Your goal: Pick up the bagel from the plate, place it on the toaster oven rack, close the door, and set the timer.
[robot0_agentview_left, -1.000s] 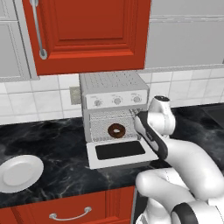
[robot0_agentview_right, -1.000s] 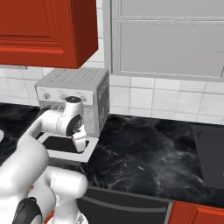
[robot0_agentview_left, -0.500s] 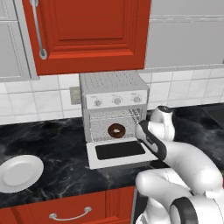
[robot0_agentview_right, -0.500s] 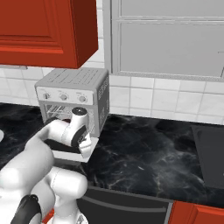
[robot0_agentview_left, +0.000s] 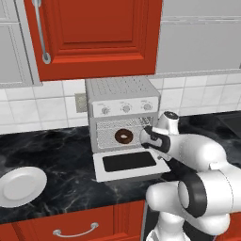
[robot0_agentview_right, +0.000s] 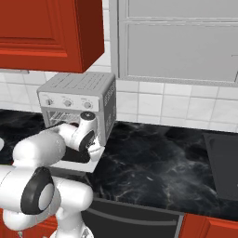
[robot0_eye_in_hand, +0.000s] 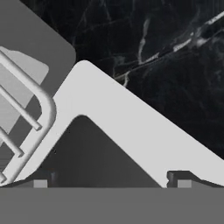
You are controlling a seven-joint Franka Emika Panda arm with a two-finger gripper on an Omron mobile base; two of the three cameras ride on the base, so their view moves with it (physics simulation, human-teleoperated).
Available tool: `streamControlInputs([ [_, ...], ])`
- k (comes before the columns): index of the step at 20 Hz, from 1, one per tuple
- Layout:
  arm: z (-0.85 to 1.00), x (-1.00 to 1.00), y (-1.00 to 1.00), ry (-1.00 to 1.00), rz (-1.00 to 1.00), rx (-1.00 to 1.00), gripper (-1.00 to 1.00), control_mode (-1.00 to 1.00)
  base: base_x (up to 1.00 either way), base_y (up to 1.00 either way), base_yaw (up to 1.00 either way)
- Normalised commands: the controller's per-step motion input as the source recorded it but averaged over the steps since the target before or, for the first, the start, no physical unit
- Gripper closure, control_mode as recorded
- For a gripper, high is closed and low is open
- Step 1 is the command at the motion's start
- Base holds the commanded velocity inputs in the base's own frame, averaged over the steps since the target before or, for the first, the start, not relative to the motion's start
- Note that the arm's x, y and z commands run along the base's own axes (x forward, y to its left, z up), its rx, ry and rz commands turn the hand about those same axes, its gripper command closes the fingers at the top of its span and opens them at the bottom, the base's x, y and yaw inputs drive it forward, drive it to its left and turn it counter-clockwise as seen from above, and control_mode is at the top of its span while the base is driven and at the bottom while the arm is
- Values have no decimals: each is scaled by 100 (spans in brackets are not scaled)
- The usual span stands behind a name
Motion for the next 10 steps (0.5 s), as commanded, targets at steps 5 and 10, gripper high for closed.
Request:
streamControlInputs([
  [5,5,39,0,-1,-1,0,-100,-100,0,0,0],
  [10,21,-17,0,-8,0,0,-100,-100,0,0,0],
])
